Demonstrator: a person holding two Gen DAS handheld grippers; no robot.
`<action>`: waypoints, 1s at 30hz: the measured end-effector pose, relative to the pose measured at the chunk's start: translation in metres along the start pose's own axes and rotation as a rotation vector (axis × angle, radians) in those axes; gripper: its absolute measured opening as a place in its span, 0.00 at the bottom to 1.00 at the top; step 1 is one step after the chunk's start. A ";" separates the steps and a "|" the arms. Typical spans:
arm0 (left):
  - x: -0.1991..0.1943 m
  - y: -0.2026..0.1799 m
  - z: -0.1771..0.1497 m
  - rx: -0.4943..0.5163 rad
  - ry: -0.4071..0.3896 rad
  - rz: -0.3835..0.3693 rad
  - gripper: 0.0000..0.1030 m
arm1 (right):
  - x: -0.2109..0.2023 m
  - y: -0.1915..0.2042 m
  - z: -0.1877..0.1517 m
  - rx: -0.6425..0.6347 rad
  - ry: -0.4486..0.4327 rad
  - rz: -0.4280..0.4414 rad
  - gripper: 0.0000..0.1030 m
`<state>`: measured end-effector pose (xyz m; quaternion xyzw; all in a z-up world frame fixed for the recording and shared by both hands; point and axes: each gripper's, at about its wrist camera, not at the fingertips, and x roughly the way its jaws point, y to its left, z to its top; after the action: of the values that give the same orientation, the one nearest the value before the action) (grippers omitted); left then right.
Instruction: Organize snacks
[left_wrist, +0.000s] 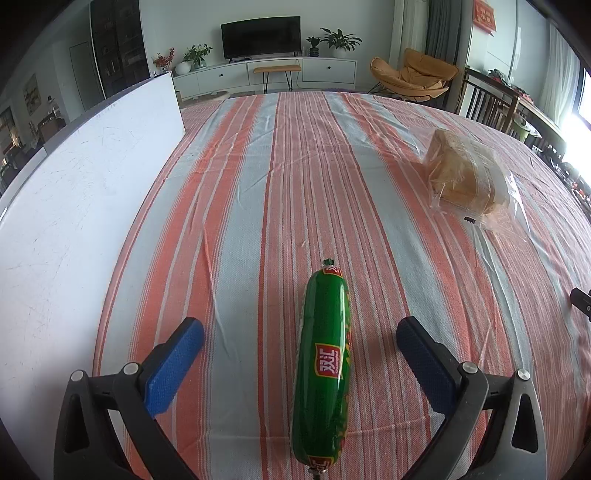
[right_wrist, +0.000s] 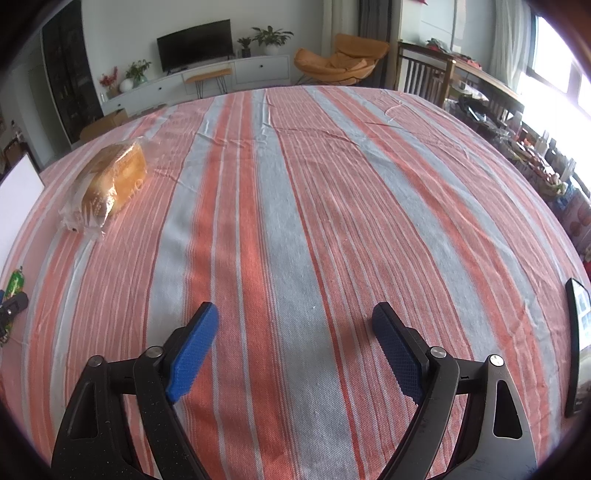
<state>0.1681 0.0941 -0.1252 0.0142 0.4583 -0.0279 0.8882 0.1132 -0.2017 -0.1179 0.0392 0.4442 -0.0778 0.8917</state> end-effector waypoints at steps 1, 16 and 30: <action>0.000 0.000 0.000 0.000 0.000 0.000 1.00 | 0.000 0.000 0.000 -0.001 0.002 0.001 0.87; 0.000 0.000 0.000 0.000 0.000 0.000 1.00 | 0.010 0.159 0.120 -0.015 0.055 0.158 0.90; 0.001 0.000 0.000 0.000 -0.001 -0.001 1.00 | 0.055 0.178 0.113 -0.100 0.112 0.106 0.74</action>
<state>0.1684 0.0943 -0.1255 0.0140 0.4580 -0.0281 0.8884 0.2654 -0.0478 -0.0935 0.0225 0.4941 -0.0057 0.8691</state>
